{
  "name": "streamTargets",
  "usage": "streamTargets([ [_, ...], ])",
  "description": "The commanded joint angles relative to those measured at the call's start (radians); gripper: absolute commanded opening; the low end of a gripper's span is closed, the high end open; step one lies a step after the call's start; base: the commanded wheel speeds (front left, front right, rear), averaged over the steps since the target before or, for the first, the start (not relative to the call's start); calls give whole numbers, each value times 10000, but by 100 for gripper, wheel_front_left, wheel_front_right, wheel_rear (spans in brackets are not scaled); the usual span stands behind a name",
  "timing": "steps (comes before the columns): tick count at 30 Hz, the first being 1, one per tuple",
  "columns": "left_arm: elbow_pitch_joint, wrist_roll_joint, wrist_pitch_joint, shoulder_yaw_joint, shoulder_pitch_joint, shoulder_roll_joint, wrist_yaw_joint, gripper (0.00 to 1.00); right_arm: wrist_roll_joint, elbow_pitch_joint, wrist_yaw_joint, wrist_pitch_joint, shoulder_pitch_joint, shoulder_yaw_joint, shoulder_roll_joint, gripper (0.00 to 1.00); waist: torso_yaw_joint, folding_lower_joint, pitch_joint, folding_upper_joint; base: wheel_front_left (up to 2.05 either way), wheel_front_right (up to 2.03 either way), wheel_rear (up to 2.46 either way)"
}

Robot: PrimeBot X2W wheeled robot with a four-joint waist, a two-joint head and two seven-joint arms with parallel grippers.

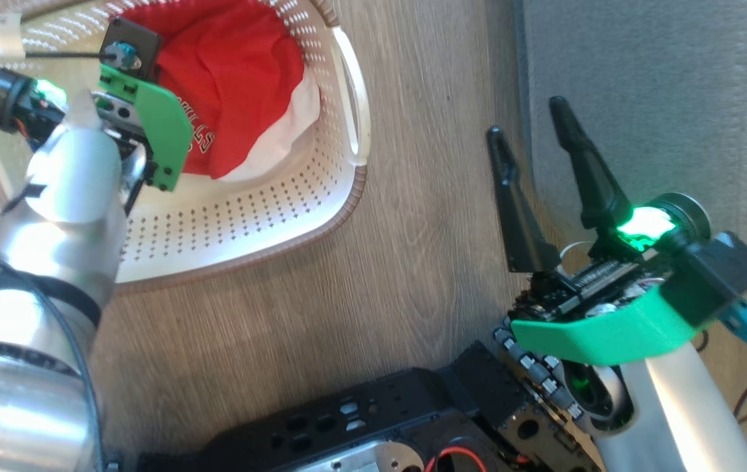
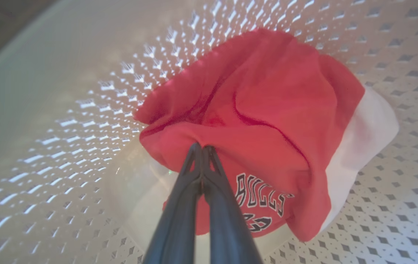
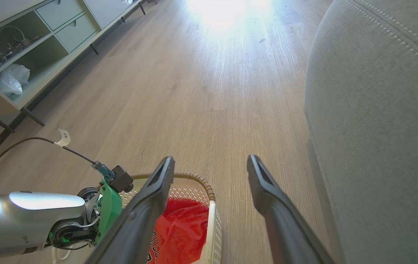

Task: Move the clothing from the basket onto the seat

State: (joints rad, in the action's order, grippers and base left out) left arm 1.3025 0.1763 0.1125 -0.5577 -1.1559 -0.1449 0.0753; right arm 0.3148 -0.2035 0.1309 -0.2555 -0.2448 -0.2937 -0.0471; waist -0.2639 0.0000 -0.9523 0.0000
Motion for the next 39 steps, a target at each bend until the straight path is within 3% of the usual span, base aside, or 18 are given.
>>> streamTargets([
  [1,-117,137,239,216,558,-19,-49,0,-127,-24,-2,-63,356,-277,-31,100,158,0,510,0,0,0,0],
  [13,-539,966,1471,621,1691,664,163,0,-585,1279,-2,-63,316,771,-31,100,761,0,2709,0,0,0,0],
  [26,-4440,960,1491,2031,4168,750,-45,0,-906,2060,-2,-63,623,1306,-31,100,1338,0,4956,0,0,0,0],
  [39,-8374,203,1492,3361,6122,940,-69,0,-732,2592,-2,-63,959,1378,-31,100,1859,0,6957,0,0,0,0],
])
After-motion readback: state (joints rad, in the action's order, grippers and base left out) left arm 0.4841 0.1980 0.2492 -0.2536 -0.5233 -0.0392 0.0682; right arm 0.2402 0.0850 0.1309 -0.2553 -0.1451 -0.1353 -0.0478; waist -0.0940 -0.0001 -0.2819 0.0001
